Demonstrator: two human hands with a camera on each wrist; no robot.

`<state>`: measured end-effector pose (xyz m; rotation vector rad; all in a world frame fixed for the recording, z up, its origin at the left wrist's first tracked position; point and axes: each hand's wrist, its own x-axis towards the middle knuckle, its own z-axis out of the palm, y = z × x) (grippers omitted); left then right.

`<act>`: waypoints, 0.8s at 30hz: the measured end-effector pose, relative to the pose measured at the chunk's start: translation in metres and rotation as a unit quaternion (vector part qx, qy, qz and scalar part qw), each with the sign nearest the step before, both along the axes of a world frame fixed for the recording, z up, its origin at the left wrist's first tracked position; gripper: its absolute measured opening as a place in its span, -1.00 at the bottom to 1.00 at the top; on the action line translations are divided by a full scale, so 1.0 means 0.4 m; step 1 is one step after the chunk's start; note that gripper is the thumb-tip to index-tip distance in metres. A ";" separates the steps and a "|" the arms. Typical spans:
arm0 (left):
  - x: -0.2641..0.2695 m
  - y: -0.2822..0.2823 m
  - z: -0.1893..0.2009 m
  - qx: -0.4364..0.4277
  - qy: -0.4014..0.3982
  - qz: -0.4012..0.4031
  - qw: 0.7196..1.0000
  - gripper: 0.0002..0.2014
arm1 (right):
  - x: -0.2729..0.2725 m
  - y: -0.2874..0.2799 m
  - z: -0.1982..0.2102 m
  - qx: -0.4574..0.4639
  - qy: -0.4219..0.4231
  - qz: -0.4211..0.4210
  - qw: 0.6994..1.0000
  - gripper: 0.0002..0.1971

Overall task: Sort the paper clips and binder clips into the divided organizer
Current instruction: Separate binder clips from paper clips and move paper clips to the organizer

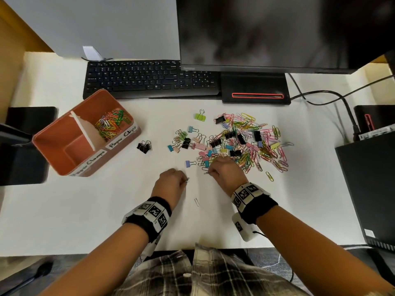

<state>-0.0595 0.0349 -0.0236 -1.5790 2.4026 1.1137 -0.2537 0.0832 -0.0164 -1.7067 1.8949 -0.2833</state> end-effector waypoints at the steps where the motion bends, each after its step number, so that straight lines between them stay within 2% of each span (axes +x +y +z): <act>1: 0.000 -0.001 -0.002 -0.013 -0.005 -0.005 1.000 -0.86 | -0.001 -0.003 0.003 0.006 -0.001 0.001 1.000 -0.89; 10: -0.006 -0.014 0.000 -0.083 -0.053 -0.127 0.987 -0.88 | -0.004 -0.002 0.012 0.065 -0.029 -0.025 0.997 -0.89; 13: -0.013 -0.009 0.009 -0.076 -0.116 -0.175 0.975 -0.71 | -0.002 -0.003 0.015 0.077 -0.030 -0.034 0.996 -0.84; 15: -0.014 -0.002 0.008 -0.103 -0.135 -0.190 0.967 -0.65 | -0.002 -0.004 0.014 0.087 -0.015 -0.019 0.996 -0.81; 16: -0.014 0.001 0.009 -0.097 -0.129 -0.192 0.968 -0.69 | -0.001 -0.005 0.015 0.091 -0.008 -0.011 0.996 -0.79; 19: -0.011 -0.011 0.008 -0.056 -0.042 -0.161 0.984 -0.91 | -0.008 -0.004 0.029 0.085 -0.021 -0.005 0.996 -0.78; 21: -0.004 -0.016 0.018 -0.006 0.016 -0.183 0.983 -0.90 | -0.029 0.005 0.041 0.061 -0.035 -0.019 0.997 -0.81; 24: 0.005 -0.009 0.035 0.032 0.062 -0.254 0.965 -0.84 | -0.093 0.036 0.046 0.022 -0.059 -0.075 0.995 -0.87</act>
